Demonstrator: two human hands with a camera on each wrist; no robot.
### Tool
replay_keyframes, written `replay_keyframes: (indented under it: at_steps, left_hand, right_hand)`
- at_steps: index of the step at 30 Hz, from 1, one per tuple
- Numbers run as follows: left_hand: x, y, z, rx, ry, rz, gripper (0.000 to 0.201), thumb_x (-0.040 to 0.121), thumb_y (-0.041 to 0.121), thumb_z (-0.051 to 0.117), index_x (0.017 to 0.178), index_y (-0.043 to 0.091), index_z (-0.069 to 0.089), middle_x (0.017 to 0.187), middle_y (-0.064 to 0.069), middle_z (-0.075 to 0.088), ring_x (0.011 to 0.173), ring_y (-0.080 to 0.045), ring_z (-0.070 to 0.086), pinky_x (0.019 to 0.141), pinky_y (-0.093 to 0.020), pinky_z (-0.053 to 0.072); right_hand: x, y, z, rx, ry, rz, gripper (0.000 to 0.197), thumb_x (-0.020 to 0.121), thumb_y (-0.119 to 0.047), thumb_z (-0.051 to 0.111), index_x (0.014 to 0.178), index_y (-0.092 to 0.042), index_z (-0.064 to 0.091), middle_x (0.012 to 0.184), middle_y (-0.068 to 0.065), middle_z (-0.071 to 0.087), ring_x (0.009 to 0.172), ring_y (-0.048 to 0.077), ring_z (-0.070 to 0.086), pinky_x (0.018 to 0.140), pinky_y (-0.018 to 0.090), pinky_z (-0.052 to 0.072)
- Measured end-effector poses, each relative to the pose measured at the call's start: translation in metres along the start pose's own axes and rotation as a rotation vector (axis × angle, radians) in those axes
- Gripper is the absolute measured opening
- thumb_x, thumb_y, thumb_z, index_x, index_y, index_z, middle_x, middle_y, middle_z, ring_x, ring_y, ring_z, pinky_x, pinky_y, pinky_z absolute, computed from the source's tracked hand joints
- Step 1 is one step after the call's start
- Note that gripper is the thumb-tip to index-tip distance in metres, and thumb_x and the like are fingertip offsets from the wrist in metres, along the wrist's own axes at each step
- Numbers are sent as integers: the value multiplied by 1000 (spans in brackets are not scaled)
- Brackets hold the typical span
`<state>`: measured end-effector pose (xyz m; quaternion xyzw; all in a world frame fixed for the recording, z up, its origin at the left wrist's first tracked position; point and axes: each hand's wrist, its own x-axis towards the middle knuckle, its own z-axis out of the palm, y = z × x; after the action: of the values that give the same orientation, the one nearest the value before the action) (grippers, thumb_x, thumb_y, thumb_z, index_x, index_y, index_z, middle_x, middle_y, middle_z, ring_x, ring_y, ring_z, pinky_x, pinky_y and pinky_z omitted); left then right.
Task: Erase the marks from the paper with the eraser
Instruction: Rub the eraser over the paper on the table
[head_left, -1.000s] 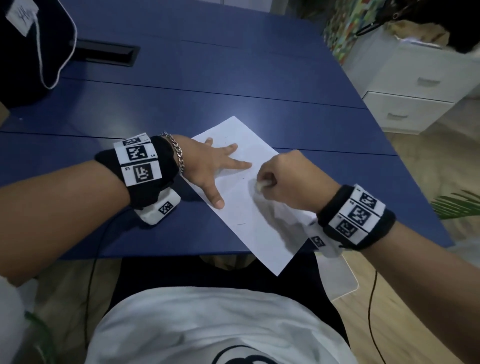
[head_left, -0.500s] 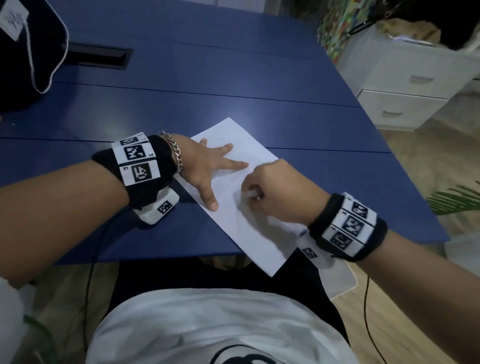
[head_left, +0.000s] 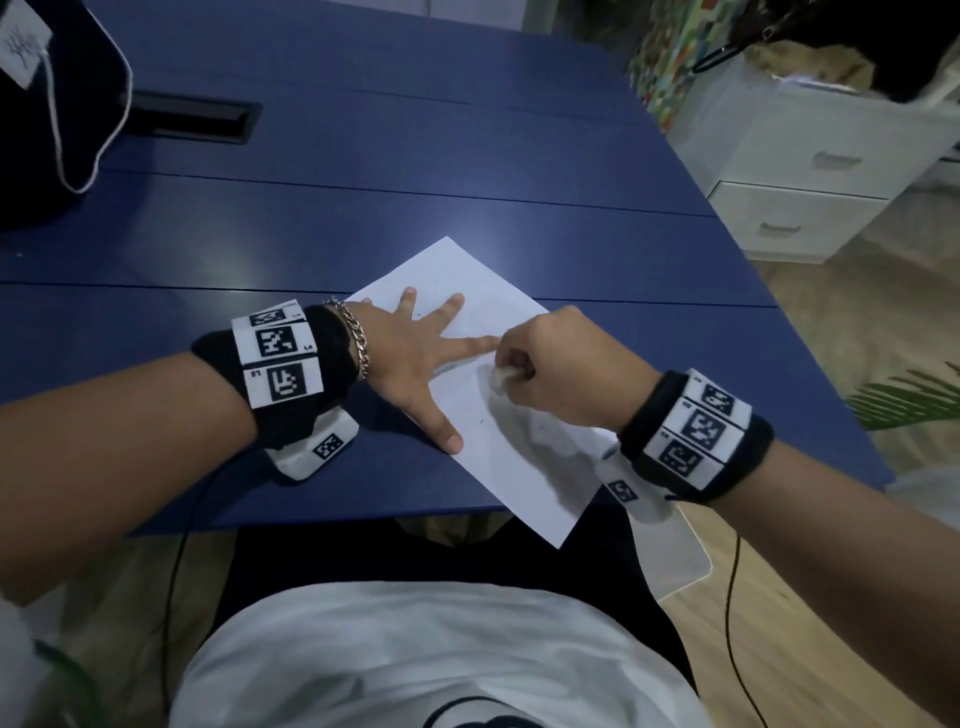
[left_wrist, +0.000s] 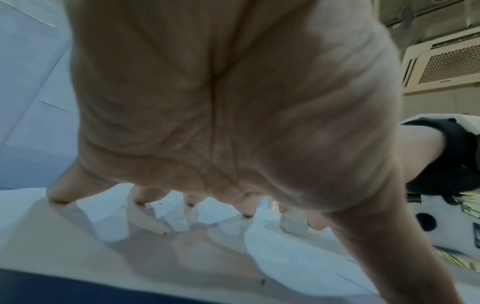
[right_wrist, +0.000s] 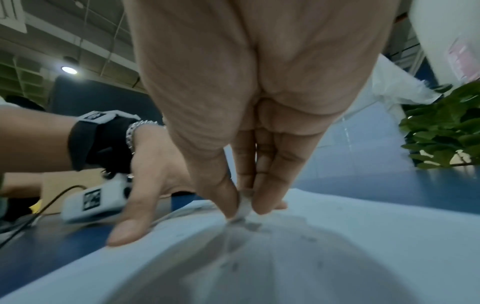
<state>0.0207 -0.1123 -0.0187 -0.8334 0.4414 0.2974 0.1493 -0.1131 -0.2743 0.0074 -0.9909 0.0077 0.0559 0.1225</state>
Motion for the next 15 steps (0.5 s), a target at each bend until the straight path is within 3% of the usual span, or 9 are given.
replay_keyframes:
  at_steps: [4,9,13,15]
  left_hand:
    - [0,0,0,14,-4,-6,139,40,109,61,141,77,-30,166,11,-45,158,-50,-25,118,-83,14]
    - [2,3,-1,24,-15,-22,142,41,109,61,140,75,-34,166,10,-45,157,-51,-25,117,-83,14]
    - [1,1,-1,5,-11,-9,145,37,108,64,142,75,-31,167,11,-44,158,-50,-24,117,-83,15]
    - [1,1,-1,10,-12,-11,149,35,109,62,142,73,-34,167,12,-44,158,-49,-24,118,-82,15]
  right_hand:
    - [-6,-10,7,2,-108,-113,4,86,-26,72,88,-24,74,73,-8,67,68,17,60,67,34,53]
    - [10,5,0,-31,-8,28,10,85,-22,67,91,-20,75,76,-1,70,74,24,64,69,37,56]
    - [-2,-19,6,-17,-101,-84,8,82,-21,66,77,-19,71,66,-3,66,61,15,57,61,34,51]
    - [6,-13,3,-43,-75,-46,10,82,-20,65,79,-16,74,68,0,69,63,19,60,64,37,54]
